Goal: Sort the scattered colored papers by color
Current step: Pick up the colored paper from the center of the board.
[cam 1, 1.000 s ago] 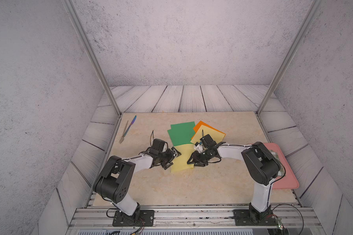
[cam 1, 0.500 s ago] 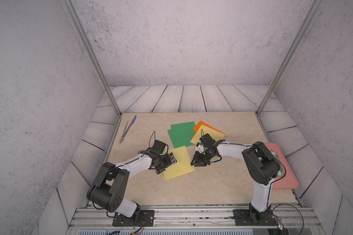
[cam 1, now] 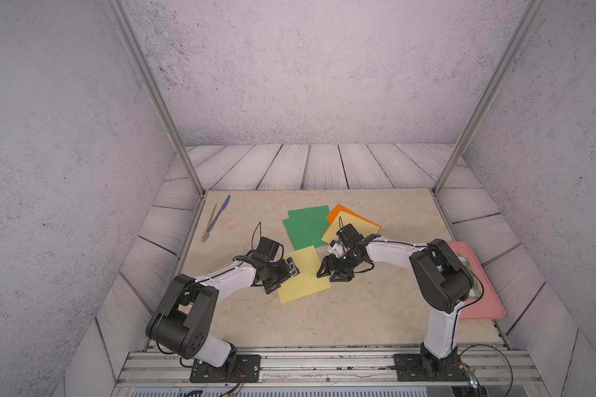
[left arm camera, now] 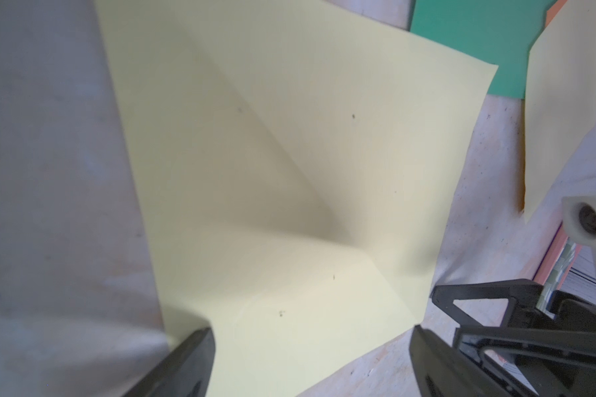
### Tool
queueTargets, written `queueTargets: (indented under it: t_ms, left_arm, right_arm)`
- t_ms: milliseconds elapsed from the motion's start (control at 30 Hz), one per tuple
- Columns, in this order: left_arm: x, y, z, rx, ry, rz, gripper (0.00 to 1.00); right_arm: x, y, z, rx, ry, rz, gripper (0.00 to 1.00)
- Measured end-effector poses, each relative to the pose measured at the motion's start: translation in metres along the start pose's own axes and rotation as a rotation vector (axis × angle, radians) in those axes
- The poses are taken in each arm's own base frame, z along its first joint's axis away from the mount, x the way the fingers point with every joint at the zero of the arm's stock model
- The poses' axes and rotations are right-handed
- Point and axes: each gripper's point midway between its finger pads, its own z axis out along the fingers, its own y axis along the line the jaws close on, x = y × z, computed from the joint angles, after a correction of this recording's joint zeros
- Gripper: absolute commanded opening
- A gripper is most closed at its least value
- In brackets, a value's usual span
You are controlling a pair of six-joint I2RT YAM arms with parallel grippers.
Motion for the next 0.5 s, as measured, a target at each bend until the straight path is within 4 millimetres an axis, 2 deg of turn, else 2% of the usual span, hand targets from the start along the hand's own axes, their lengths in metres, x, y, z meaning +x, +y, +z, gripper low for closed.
queueTargets:
  t_ms: [367,500]
  left_arm:
    - [-0.005,-0.022,0.010,0.096,0.021,0.002,0.95]
    - [-0.005,-0.027,0.013,0.113,0.029,0.005,0.95]
  right_arm:
    - [0.007,0.009,0.004,-0.102,0.052,0.006,0.70]
    - [0.005,0.012,0.006,-0.111,0.062,0.010,0.62]
